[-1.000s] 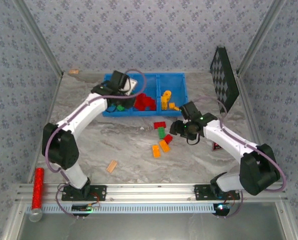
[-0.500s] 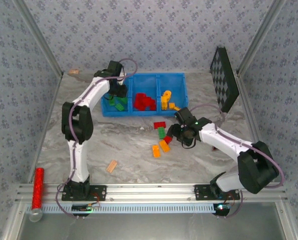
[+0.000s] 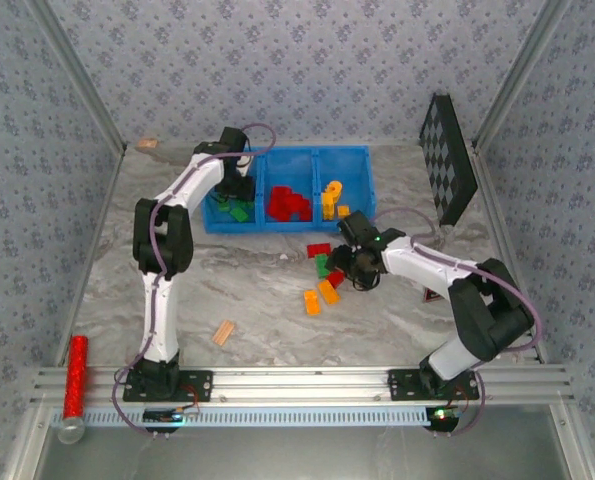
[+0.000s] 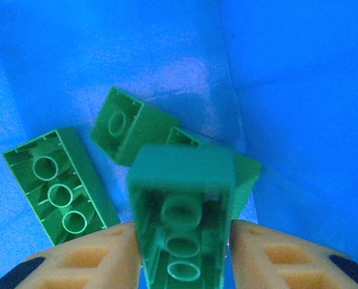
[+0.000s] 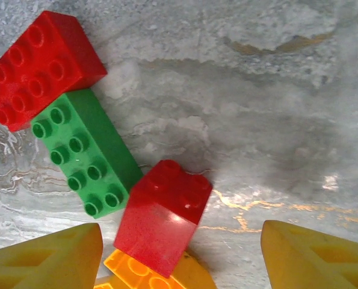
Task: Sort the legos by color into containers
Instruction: Place the lego in the container, then pick up the lego from the center of the table.
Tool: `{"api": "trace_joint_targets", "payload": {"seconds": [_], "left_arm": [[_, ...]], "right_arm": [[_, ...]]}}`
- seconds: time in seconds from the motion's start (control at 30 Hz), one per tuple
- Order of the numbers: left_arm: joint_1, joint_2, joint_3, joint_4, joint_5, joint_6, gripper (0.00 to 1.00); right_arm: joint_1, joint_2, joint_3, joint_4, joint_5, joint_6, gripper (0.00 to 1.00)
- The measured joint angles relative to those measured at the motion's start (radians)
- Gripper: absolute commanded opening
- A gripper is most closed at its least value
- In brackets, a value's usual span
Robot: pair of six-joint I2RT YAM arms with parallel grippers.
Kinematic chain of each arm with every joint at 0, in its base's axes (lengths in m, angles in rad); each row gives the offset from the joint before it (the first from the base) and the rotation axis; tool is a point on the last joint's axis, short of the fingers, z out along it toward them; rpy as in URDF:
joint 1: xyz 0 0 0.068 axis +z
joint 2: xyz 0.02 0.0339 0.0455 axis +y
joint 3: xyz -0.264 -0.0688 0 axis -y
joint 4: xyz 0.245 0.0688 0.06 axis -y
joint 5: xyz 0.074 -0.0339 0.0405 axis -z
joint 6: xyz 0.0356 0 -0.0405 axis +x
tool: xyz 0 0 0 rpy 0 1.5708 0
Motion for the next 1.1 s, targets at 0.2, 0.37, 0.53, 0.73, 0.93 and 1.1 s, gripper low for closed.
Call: {"api": "trace_joint_targets", "payload": {"seconds": [0.2, 0.37, 0.53, 0.73, 0.93, 1.1], "left_arm": [[0.01, 0.0, -0.001, -0.002, 0.005, -0.004, 0.56], [0.014, -0.012, -0.017, 0.0, 0.013, -0.005, 0.6], [0.018, -0.046, -0.023, -0.001, 0.03, -0.007, 0.61], [0.022, -0.1, -0.023, 0.0, 0.057, -0.007, 0.62], [0.028, -0.172, -0.063, 0.008, 0.064, -0.007, 0.62], [0.041, -0.234, -0.136, 0.008, 0.073, -0.015, 0.62]], "right_arm": [[0.001, 0.043, 0.015, 0.016, -0.011, 0.0, 0.7], [0.003, 0.086, 0.015, 0.027, -0.021, 0.0, 0.6], [0.003, 0.09, 0.016, 0.047, -0.027, -0.001, 0.55], [0.002, 0.099, 0.016, 0.072, -0.043, -0.019, 0.42], [0.0, 0.092, 0.008, 0.082, -0.05, -0.039, 0.35], [-0.009, 0.055, -0.026, 0.087, -0.052, -0.065, 0.3]]}}
